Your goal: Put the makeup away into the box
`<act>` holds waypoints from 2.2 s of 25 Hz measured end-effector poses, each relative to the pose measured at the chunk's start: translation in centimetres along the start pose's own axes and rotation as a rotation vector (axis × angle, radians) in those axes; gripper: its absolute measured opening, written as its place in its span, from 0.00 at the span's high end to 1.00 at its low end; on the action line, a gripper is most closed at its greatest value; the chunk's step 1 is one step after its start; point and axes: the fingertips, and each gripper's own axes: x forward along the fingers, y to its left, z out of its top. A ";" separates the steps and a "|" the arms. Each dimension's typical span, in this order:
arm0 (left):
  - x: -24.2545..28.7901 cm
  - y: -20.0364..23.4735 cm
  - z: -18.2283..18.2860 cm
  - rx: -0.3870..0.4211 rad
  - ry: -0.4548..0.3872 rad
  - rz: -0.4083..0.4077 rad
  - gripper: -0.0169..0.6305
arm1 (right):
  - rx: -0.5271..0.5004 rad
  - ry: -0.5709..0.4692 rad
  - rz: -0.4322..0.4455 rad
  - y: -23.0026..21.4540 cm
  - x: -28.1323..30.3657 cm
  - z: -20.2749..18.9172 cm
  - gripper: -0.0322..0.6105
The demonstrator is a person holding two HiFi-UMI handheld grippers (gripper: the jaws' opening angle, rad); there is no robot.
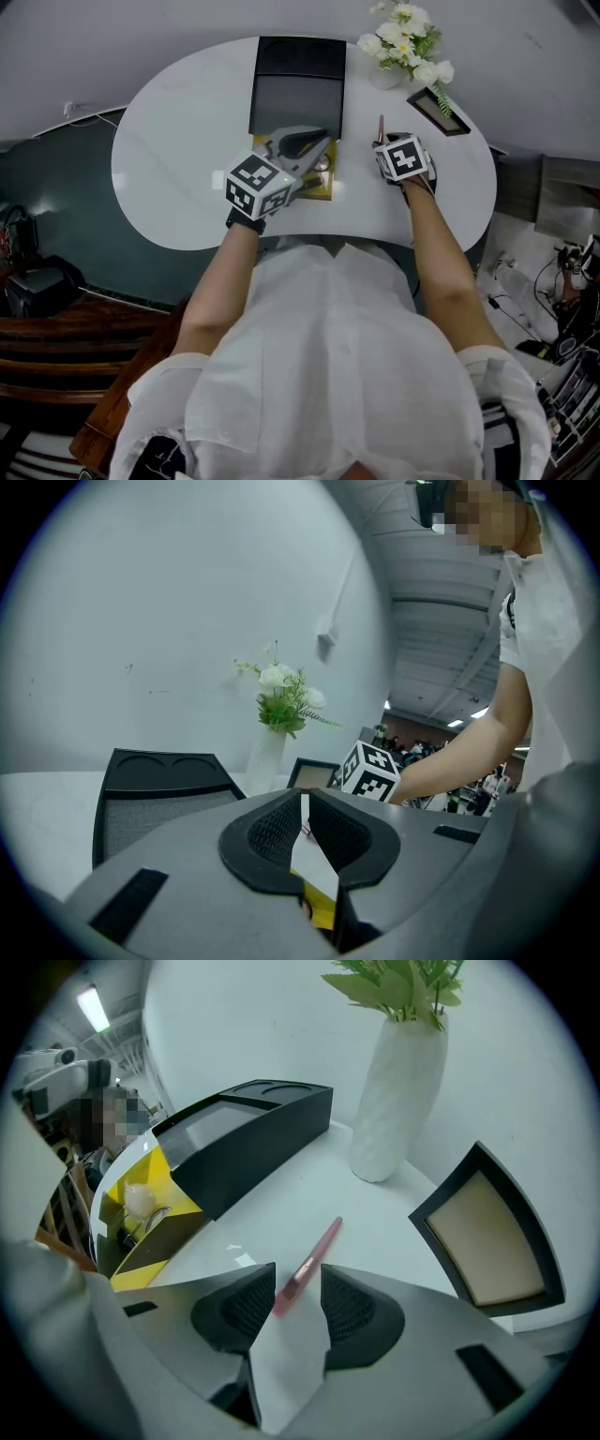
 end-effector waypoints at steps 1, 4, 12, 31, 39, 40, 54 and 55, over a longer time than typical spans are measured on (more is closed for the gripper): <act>0.0 0.1 0.0 -0.001 0.002 0.000 0.94 | 0.010 0.002 -0.001 -0.1 0.2 0.0 0.72; 0.1 0.3 -0.2 -0.006 0.007 0.003 0.94 | 0.026 0.014 -0.004 -0.4 0.9 0.1 0.75; -0.5 0.8 -0.5 -0.016 0.012 0.019 0.94 | 0.006 0.034 0.003 -0.2 1.4 -0.3 0.86; -4.5 2.2 -0.6 -0.032 -0.038 0.140 0.94 | -0.174 -0.112 -0.008 1.7 -4.0 5.6 0.87; -8.1 3.1 -1.1 -0.057 -0.075 0.229 0.94 | -0.373 -0.191 0.068 7.5 -6.9 9.4 0.87; -8.5 3.1 -1.3 -0.062 -0.077 0.238 0.94 | -0.403 -0.195 0.090 8.7 -6.9 9.5 0.87; -12.7 3.2 -3.1 -0.103 -0.097 0.312 0.94 | -0.983 -0.060 0.345 21.2 -3.6 5.2 0.87; -12.9 3.2 -3.2 -0.103 -0.099 0.315 0.94 | -0.999 -0.047 0.355 21.5 -3.4 4.8 0.87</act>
